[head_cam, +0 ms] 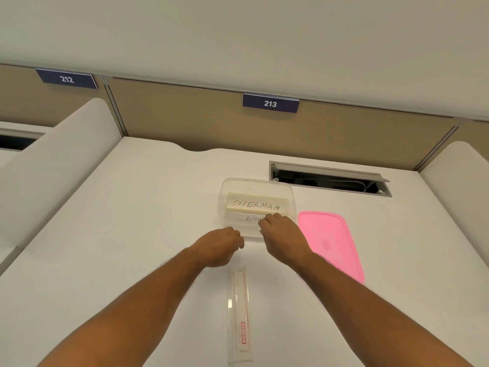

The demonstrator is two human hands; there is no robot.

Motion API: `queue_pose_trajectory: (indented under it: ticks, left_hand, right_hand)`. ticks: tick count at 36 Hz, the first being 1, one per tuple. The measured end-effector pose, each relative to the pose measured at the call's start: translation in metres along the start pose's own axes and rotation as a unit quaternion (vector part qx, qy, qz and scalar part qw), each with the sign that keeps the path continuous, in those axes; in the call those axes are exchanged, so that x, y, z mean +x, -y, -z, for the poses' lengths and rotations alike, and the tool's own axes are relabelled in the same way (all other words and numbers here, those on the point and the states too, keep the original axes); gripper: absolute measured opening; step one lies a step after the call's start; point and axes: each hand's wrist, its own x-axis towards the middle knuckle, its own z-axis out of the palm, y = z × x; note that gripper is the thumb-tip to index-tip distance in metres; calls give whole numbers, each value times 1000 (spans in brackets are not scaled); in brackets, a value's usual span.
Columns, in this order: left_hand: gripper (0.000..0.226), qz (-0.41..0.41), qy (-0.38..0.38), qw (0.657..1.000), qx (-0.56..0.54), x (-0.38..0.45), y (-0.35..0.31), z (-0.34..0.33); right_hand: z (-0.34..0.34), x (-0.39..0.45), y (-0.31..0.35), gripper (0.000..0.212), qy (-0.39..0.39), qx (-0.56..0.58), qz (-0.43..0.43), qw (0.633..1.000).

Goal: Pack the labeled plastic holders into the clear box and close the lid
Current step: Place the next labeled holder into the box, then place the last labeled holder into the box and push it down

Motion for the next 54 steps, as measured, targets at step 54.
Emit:
queue_pose_trajectory:
  ticks: [54]
  left_hand:
    - [25, 310, 77, 908, -270, 6, -13, 0]
  right_hand:
    - [-24, -50, 0, 71, 284, 194, -152, 927]
